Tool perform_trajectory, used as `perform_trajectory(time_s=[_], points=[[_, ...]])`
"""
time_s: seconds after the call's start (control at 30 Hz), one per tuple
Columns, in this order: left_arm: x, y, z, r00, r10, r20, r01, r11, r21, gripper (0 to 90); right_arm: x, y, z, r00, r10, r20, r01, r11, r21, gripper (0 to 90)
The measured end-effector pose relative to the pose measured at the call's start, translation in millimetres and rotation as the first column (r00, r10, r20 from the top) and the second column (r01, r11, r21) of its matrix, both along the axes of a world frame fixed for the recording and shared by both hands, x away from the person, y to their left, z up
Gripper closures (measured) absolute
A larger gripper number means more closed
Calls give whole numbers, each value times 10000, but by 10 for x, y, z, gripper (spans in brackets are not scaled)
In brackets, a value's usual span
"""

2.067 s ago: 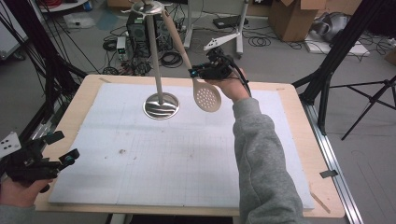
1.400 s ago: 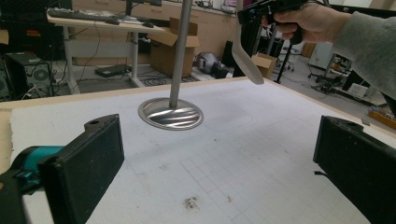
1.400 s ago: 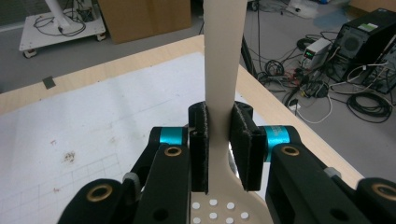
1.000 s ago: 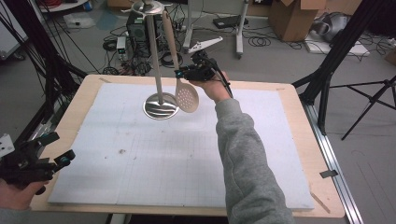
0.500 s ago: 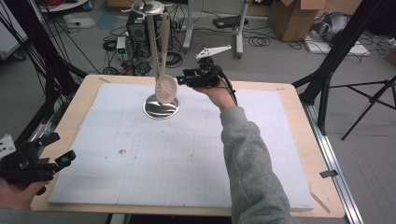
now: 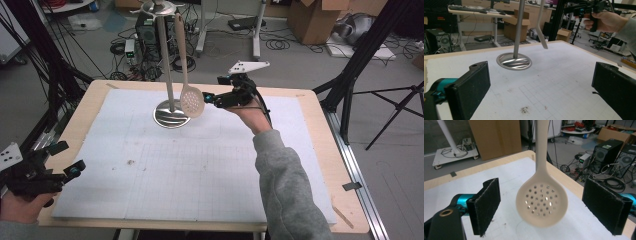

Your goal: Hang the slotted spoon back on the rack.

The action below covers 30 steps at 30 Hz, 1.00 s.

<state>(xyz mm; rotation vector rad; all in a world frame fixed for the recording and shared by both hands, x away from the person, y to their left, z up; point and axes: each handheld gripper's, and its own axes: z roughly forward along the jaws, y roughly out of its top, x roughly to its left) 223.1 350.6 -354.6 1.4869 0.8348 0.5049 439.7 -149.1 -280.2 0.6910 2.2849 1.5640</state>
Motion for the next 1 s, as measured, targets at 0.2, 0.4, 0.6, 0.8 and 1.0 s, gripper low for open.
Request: perform_trajectory(time_s=[0.2,0.4,0.6,0.8,1.0], points=[[79,-81,33,9998,-138,156,139,9999,-49,22,-206,-136,-10,9998,87,155,-84,9998,-202,140],[156,-118,49,9995,-208,224,210,9997,-107,22,-377,-245,-52,9993,255,267,-244,9989,-405,140],[205,-157,38,9995,-227,209,230,9997,-122,22,-484,-313,-169,9993,310,201,-299,9981,-542,140],[260,-193,32,9994,-260,229,263,9996,-131,22,-576,-413,-253,9992,122,376,-99,9981,-613,132],[276,-199,9,9996,-204,209,205,9998,-70,22,-725,-564,-356,9986,-185,498,214,9981,-582,131]])
